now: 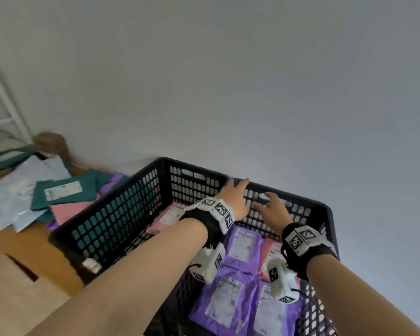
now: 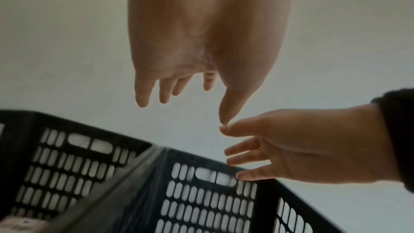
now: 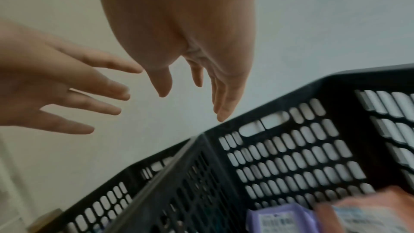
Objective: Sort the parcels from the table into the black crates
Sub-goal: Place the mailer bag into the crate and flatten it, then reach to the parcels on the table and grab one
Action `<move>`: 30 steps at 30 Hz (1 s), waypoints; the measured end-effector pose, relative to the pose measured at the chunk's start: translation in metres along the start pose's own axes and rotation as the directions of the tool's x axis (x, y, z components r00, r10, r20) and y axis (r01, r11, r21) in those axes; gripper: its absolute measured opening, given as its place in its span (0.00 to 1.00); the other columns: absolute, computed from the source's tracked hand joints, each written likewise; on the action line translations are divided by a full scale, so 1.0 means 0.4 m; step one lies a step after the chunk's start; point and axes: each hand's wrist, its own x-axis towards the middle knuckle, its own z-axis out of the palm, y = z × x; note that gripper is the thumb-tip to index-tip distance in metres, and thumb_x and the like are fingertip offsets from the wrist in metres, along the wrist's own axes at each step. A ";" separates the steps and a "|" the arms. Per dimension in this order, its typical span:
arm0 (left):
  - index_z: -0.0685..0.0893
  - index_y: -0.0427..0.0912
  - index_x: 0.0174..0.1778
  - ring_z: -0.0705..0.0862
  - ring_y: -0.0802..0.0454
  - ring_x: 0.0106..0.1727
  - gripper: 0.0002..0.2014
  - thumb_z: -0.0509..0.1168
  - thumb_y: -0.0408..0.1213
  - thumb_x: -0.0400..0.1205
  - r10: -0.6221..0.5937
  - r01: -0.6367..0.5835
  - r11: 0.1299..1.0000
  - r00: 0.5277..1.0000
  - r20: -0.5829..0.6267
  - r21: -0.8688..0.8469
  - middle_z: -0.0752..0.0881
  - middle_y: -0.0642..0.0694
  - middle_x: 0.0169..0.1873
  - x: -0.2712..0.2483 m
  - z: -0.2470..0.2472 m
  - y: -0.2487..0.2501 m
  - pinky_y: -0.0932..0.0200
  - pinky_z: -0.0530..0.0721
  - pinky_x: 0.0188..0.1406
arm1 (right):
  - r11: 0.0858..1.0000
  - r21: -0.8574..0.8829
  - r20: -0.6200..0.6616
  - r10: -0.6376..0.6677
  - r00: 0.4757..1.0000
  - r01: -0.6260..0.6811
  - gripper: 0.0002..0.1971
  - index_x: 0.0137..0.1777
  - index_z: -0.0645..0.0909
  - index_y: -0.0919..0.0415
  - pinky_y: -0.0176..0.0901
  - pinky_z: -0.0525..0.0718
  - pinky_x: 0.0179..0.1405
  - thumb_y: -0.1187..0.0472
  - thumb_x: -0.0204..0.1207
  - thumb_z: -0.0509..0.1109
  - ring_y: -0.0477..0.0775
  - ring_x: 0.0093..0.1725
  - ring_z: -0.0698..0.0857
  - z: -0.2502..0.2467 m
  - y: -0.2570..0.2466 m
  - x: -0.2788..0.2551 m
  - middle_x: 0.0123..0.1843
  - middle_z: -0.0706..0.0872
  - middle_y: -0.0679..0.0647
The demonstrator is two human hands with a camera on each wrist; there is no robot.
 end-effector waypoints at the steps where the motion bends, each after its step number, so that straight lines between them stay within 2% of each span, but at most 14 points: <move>1: 0.48 0.55 0.83 0.64 0.36 0.79 0.37 0.63 0.42 0.83 -0.005 0.005 1.000 1.000 -0.026 -0.010 0.46 0.37 0.83 -0.013 -0.029 -0.013 0.46 0.72 0.73 | 1.000 0.021 0.003 -0.019 1.000 0.018 0.32 0.79 0.62 0.62 0.47 0.78 0.57 0.53 0.79 0.69 0.60 0.64 0.79 0.005 -0.026 0.005 0.73 0.75 0.64; 4: 0.49 0.55 0.83 0.63 0.37 0.79 0.38 0.64 0.42 0.82 -0.026 0.023 0.999 0.994 -0.102 -0.027 0.49 0.38 0.83 -0.056 -0.106 -0.074 0.45 0.72 0.73 | 0.995 0.067 0.022 -0.074 0.997 0.072 0.30 0.78 0.64 0.63 0.51 0.78 0.62 0.53 0.79 0.69 0.62 0.65 0.80 0.035 -0.113 0.011 0.68 0.79 0.65; 7: 0.51 0.54 0.83 0.64 0.39 0.79 0.38 0.65 0.42 0.81 -0.075 0.065 0.996 0.982 -0.173 -0.059 0.53 0.39 0.83 -0.101 -0.179 -0.160 0.44 0.71 0.75 | 0.991 0.088 0.065 -0.109 0.992 0.104 0.31 0.77 0.64 0.63 0.53 0.79 0.60 0.52 0.79 0.69 0.59 0.57 0.81 0.086 -0.207 0.015 0.59 0.80 0.60; 10: 0.53 0.50 0.83 0.65 0.39 0.78 0.38 0.65 0.40 0.80 -0.109 0.090 0.992 0.967 -0.231 -0.091 0.58 0.39 0.81 -0.155 -0.256 -0.249 0.45 0.70 0.75 | 0.986 0.090 0.091 -0.148 0.985 0.140 0.29 0.76 0.65 0.64 0.50 0.84 0.49 0.53 0.80 0.68 0.56 0.46 0.81 0.151 -0.312 0.001 0.53 0.80 0.60; 13: 0.54 0.47 0.83 0.69 0.41 0.76 0.36 0.65 0.39 0.80 -0.128 0.098 0.988 0.950 -0.285 -0.119 0.63 0.39 0.79 -0.211 -0.325 -0.344 0.47 0.71 0.74 | 0.978 0.095 0.106 -0.194 0.975 0.185 0.27 0.76 0.66 0.64 0.48 0.84 0.43 0.54 0.80 0.67 0.57 0.46 0.81 0.235 -0.417 -0.028 0.57 0.80 0.62; 16: 0.54 0.46 0.83 0.67 0.42 0.78 0.35 0.64 0.40 0.82 -0.127 0.097 0.989 0.939 -0.318 -0.110 0.62 0.42 0.80 -0.271 -0.392 -0.451 0.47 0.67 0.77 | 0.967 0.119 0.139 -0.239 0.961 0.223 0.28 0.75 0.67 0.64 0.56 0.83 0.59 0.53 0.80 0.68 0.59 0.54 0.82 0.343 -0.513 -0.058 0.52 0.83 0.59; 17: 0.54 0.47 0.83 0.66 0.43 0.78 0.35 0.63 0.40 0.82 -0.127 0.097 0.990 0.937 -0.325 -0.105 0.61 0.43 0.81 -0.292 -0.413 -0.489 0.47 0.66 0.77 | 0.964 0.127 0.151 -0.252 0.956 0.234 0.27 0.75 0.67 0.64 0.55 0.83 0.58 0.54 0.80 0.68 0.60 0.54 0.83 0.381 -0.544 -0.070 0.51 0.82 0.58; 19: 0.54 0.47 0.83 0.66 0.43 0.78 0.34 0.63 0.40 0.82 -0.122 0.094 0.991 0.935 -0.334 -0.099 0.60 0.43 0.81 -0.334 -0.455 -0.570 0.48 0.66 0.77 | 0.963 0.155 0.182 -0.249 0.951 0.222 0.25 0.75 0.67 0.64 0.50 0.84 0.46 0.56 0.81 0.67 0.60 0.50 0.82 0.461 -0.607 -0.100 0.51 0.81 0.59; 20: 0.54 0.46 0.83 0.67 0.43 0.78 0.34 0.63 0.39 0.82 -0.125 0.095 0.990 0.935 -0.332 -0.107 0.60 0.43 0.81 -0.355 -0.475 -0.611 0.48 0.67 0.77 | 0.964 0.179 0.202 -0.234 0.951 0.199 0.25 0.75 0.67 0.65 0.52 0.84 0.44 0.57 0.81 0.67 0.61 0.49 0.82 0.500 -0.639 -0.113 0.51 0.80 0.60; 22: 0.54 0.46 0.83 0.66 0.44 0.78 0.34 0.62 0.38 0.82 -0.134 0.096 0.987 0.936 -0.326 -0.129 0.60 0.43 0.81 -0.395 -0.517 -0.701 0.50 0.66 0.77 | 0.960 0.227 0.225 -0.215 0.950 0.163 0.25 0.75 0.66 0.65 0.57 0.82 0.49 0.59 0.81 0.67 0.66 0.50 0.81 0.584 -0.702 -0.132 0.51 0.80 0.64; 24: 0.54 0.43 0.83 0.63 0.45 0.80 0.34 0.62 0.37 0.83 -0.133 0.094 0.987 0.932 -0.337 -0.129 0.60 0.42 0.81 -0.434 -0.557 -0.795 0.54 0.62 0.78 | 0.955 0.260 0.226 -0.205 0.952 0.143 0.25 0.74 0.66 0.65 0.51 0.78 0.47 0.59 0.80 0.68 0.62 0.45 0.79 0.667 -0.759 -0.142 0.43 0.79 0.61; 25: 0.55 0.42 0.83 0.62 0.46 0.80 0.33 0.62 0.37 0.83 -0.141 0.101 0.986 0.929 -0.343 -0.134 0.60 0.42 0.81 -0.453 -0.574 -0.843 0.57 0.60 0.79 | 0.955 0.262 0.228 -0.202 0.953 0.139 0.25 0.74 0.66 0.65 0.51 0.78 0.47 0.59 0.80 0.69 0.62 0.45 0.79 0.708 -0.785 -0.149 0.43 0.79 0.62; 28: 0.57 0.39 0.82 0.64 0.47 0.80 0.33 0.63 0.36 0.82 -0.190 0.145 0.977 0.926 -0.327 -0.157 0.64 0.41 0.80 -0.500 -0.610 -0.986 0.60 0.61 0.77 | 0.962 0.243 0.248 -0.186 0.951 0.125 0.25 0.73 0.67 0.64 0.61 0.81 0.56 0.59 0.80 0.69 0.64 0.49 0.80 0.830 -0.852 -0.174 0.50 0.79 0.67; 30: 0.61 0.39 0.80 0.69 0.45 0.77 0.32 0.64 0.35 0.81 -0.226 0.178 0.969 0.919 -0.323 -0.170 0.70 0.40 0.76 -0.527 -0.619 -1.077 0.59 0.66 0.74 | 0.961 0.257 0.258 -0.172 0.951 0.104 0.25 0.73 0.67 0.64 0.55 0.81 0.48 0.59 0.79 0.70 0.60 0.45 0.77 0.908 -0.885 -0.179 0.47 0.77 0.63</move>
